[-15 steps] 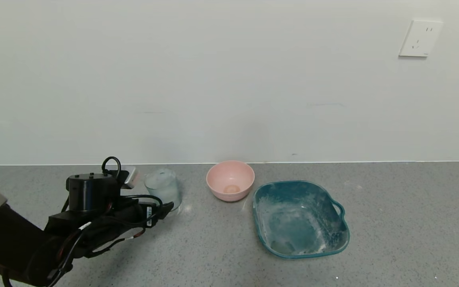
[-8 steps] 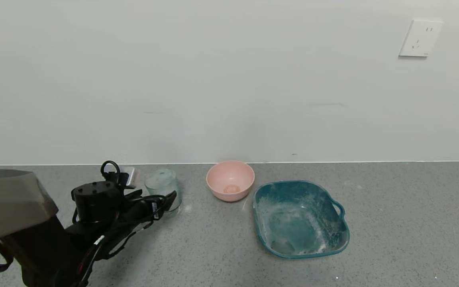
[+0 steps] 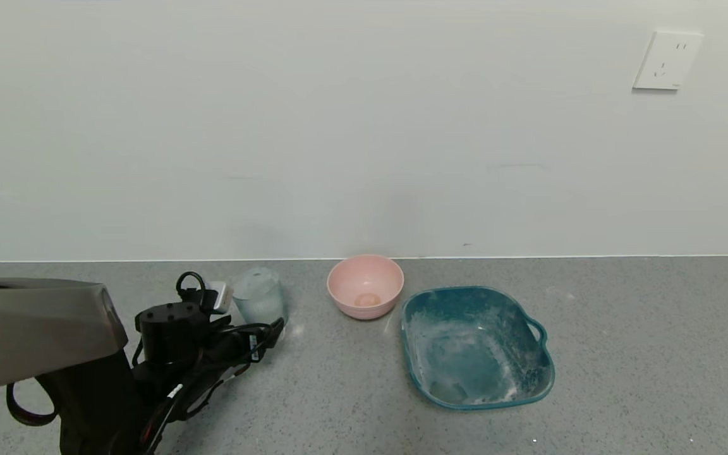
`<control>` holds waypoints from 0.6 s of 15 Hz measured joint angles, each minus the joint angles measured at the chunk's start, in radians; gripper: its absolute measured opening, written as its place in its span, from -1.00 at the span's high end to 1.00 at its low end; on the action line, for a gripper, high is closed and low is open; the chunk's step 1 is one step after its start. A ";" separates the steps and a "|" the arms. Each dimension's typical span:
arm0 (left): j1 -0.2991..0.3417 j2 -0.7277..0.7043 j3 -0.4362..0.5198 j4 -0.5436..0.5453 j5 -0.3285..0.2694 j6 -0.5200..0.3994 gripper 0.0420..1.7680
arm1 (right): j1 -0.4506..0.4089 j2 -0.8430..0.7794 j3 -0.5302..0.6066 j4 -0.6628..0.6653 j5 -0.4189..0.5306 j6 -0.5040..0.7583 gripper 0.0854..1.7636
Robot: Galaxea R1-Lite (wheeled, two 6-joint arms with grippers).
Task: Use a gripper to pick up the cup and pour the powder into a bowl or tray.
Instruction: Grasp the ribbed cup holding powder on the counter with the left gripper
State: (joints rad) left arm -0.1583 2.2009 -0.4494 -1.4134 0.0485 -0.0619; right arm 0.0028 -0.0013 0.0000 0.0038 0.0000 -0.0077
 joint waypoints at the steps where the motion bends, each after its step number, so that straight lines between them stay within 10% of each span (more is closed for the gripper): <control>1: 0.000 0.006 -0.006 0.000 0.009 0.003 -0.94 | 0.000 0.000 0.000 0.000 0.000 0.000 -0.94; 9: -0.001 0.045 -0.071 0.016 0.017 0.004 -0.94 | 0.000 0.000 0.000 0.000 0.000 0.000 -0.94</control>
State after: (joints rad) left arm -0.1591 2.2462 -0.5200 -1.3974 0.0653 -0.0577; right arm 0.0028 -0.0013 0.0000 0.0043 0.0000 -0.0072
